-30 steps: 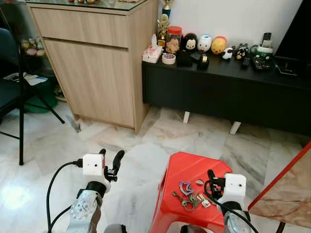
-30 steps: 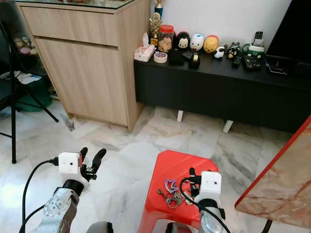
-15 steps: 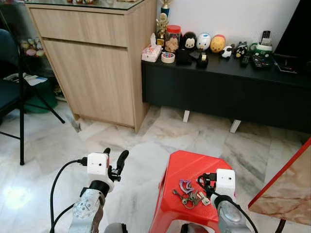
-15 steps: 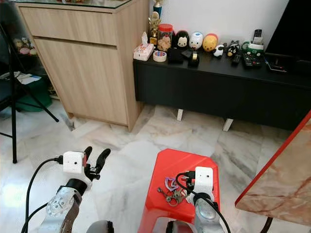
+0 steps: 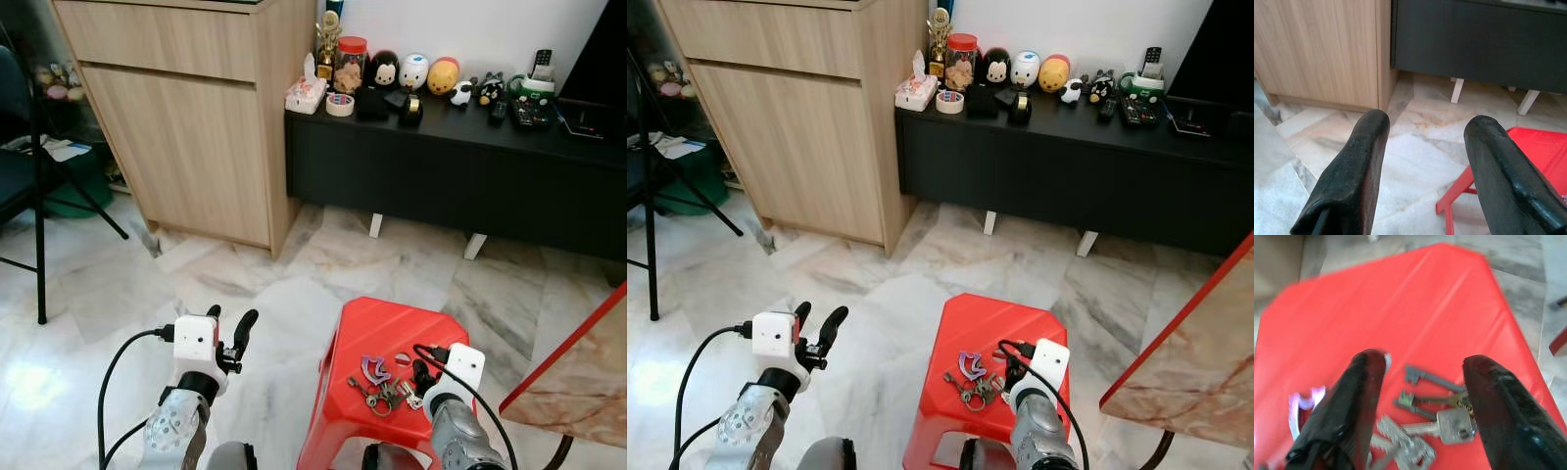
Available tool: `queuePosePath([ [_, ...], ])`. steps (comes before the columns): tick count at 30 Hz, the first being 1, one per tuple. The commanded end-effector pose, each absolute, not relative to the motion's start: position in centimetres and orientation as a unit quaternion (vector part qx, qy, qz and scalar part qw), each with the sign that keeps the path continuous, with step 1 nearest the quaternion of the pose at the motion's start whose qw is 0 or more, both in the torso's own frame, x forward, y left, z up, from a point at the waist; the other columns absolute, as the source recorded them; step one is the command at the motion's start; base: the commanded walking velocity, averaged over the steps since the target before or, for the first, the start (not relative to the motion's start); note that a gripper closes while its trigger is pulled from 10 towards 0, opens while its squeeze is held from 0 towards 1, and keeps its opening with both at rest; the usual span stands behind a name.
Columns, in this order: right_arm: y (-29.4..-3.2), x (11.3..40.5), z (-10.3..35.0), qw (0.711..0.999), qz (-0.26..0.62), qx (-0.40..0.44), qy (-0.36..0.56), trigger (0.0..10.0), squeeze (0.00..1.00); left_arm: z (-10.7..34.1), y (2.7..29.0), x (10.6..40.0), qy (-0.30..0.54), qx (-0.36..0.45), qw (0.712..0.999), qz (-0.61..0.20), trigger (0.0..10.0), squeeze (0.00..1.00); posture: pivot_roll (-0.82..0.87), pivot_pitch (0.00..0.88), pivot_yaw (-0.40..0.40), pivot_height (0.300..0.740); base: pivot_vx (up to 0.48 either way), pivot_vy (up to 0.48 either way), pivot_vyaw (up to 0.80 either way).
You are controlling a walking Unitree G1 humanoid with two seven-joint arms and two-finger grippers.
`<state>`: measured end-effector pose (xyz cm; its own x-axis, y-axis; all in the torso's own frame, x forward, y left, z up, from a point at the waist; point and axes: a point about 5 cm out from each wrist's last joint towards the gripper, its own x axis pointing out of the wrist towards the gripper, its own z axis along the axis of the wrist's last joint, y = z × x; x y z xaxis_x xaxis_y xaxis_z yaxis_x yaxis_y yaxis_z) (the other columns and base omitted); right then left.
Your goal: Hang keys on a hook
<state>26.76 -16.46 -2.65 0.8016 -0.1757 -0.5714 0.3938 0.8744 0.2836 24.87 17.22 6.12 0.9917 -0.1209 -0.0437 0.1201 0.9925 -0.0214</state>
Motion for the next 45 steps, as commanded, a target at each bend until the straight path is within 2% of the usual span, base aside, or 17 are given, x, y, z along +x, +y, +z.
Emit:
queuePosePath([
  [1,-16.7,26.7,-2.7,0.920,-0.167,0.231,0.268,10.0,0.00,6.4,17.0,24.8,0.020,0.003,0.997,-0.068,10.0,0.00,0.05,0.080,-0.087,0.629,0.000,0.000,0.00],
  [11,-16.8,25.7,-3.5,0.898,-0.194,0.281,0.277,10.0,0.00,6.2,16.7,24.8,0.026,0.002,0.997,-0.069,10.0,0.00,0.04,0.069,-0.094,0.629,0.000,0.000,0.00],
  [23,-17.7,24.9,-3.9,0.892,-0.213,0.291,0.273,10.0,0.00,6.0,16.6,24.7,0.029,0.001,0.997,-0.066,10.0,0.00,0.03,0.068,-0.097,0.629,0.000,0.000,0.00],
  [45,-16.9,24.7,-4.6,0.891,-0.186,0.273,0.312,10.0,0.00,6.2,16.4,24.8,0.025,0.000,0.998,-0.064,10.0,0.00,0.04,0.084,-0.100,0.629,0.000,0.000,0.00],
])
